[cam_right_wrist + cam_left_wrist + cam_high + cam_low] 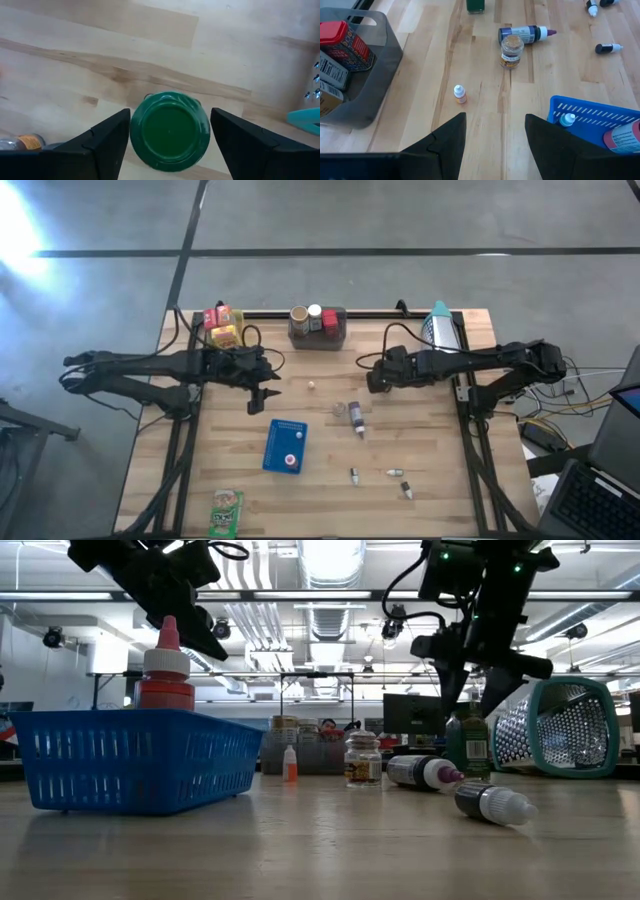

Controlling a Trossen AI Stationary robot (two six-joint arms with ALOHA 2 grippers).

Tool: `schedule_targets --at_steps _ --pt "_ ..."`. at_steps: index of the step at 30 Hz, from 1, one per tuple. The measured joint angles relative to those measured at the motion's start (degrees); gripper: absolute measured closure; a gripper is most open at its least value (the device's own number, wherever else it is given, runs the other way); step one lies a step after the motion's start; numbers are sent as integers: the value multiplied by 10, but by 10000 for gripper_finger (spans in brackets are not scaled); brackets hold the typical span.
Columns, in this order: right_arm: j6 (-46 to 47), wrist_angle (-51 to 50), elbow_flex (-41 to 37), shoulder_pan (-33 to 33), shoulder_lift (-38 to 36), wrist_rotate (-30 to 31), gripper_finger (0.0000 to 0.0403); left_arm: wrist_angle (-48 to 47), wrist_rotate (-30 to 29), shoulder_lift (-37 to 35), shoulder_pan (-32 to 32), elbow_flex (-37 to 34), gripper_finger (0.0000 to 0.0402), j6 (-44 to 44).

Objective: Pick & Place Kitchen Items
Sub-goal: Put the green spice bottle into the black bin

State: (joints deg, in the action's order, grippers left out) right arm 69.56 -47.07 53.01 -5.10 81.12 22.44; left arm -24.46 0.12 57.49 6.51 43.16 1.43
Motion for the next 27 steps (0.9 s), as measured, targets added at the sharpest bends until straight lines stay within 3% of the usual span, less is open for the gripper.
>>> schedule_targets --at_steps 11,19,27 --pt "-9 0 -1 -2 0 -4 179 0 0 0 0 -2 193 -1" --pt "-22 -1 -1 -7 0 -16 176 0 0 0 0 -2 193 -1" --pt "-25 -1 -2 -9 0 -17 201 0 0 0 0 -2 193 -2"
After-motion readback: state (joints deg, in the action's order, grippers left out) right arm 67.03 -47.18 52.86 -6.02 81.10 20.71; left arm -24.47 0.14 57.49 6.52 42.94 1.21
